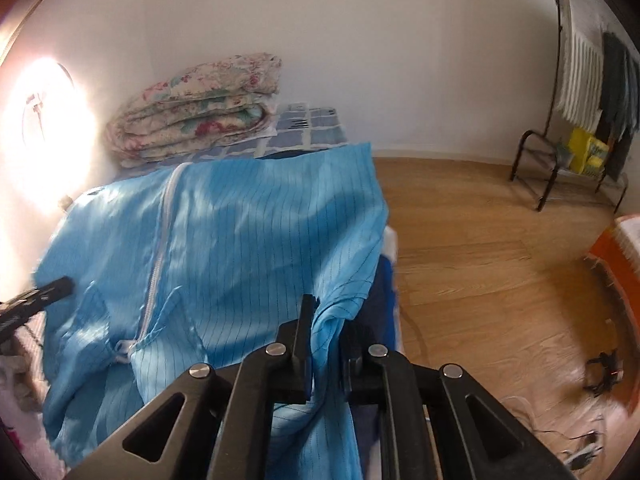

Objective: Fold large clothes
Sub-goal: 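Lower the bundle onto the navy stack and open both grippers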

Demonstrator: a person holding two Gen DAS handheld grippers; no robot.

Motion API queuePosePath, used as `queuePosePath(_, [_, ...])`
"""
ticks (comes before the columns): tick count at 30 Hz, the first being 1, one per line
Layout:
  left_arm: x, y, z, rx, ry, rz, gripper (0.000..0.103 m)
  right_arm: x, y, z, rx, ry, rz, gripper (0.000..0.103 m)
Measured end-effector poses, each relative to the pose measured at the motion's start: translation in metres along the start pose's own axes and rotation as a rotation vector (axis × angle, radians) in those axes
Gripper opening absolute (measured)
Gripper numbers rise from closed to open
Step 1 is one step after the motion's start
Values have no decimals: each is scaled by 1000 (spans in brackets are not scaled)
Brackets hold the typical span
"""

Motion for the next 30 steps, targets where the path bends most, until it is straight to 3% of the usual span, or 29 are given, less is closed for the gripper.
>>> queuePosePath(2, [3,9,-1,39,0,-42,3,-1,3,-4,7,-4,22,6])
queuePosePath(5, [4,11,-2,19,-17,-46,5,-2,9,-5,24,-7,29,9])
queuePosePath(6, [2,10,-2,13,-21,-47,7,-3,10,-5,29,-5,29,20])
queuePosePath(8, [-1,7,-2,18,-19,-57,17,-12,15,-5,47,12,16,35])
queuePosePath(10, [-7,4,-1,17,-13,-87,40,-23,22,-7,64,43,20,40])
queuePosePath(11, [-11,1,-1,6,-7,-93,44,-28,25,-6,78,48,15,47])
queuePosePath(17, [-45,3,0,3,21,-114,45,-56,29,2,87,63,4,55])
queuePosePath(30, [-167,55,24,98,111,-161,45,-153,0,21,46,114,-32,56])
Point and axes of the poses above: each gripper's, at about its wrist camera, not at the fingertips, and x roughly the way its jaws point, y to its right, z to its underside, the point moved 5 cm from there along x, roughly the way its jaws point, and after that the axes turned 6 degrees about -y, right-handed, at the moved point
